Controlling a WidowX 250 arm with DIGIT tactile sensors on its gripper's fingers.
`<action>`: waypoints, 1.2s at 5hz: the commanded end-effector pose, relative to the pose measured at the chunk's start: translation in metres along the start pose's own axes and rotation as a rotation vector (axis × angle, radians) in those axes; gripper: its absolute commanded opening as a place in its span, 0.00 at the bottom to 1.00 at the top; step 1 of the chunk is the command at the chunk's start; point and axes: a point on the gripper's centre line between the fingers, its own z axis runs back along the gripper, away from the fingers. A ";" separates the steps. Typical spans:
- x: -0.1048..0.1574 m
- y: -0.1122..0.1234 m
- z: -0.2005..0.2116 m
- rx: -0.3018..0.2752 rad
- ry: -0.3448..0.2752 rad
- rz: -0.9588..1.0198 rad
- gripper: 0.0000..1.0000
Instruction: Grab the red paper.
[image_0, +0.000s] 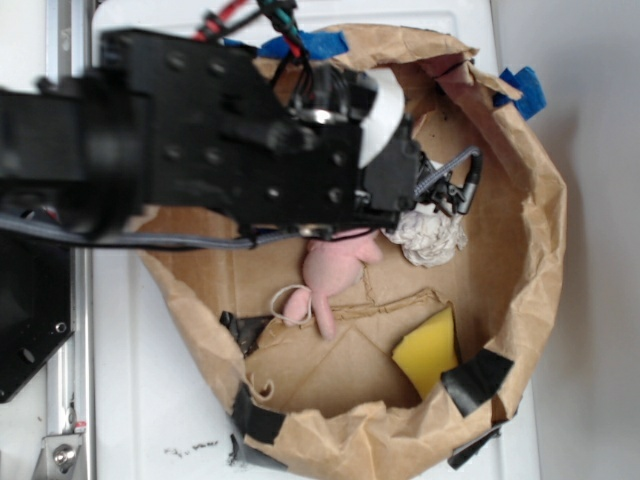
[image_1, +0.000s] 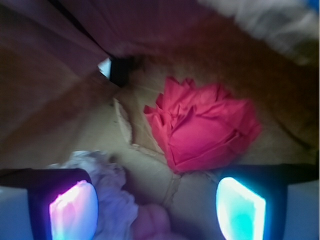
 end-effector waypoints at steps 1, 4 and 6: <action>0.013 -0.003 0.003 -0.020 -0.029 0.076 1.00; 0.032 0.005 0.005 0.026 -0.044 0.168 1.00; 0.037 0.017 0.004 0.082 -0.085 0.271 1.00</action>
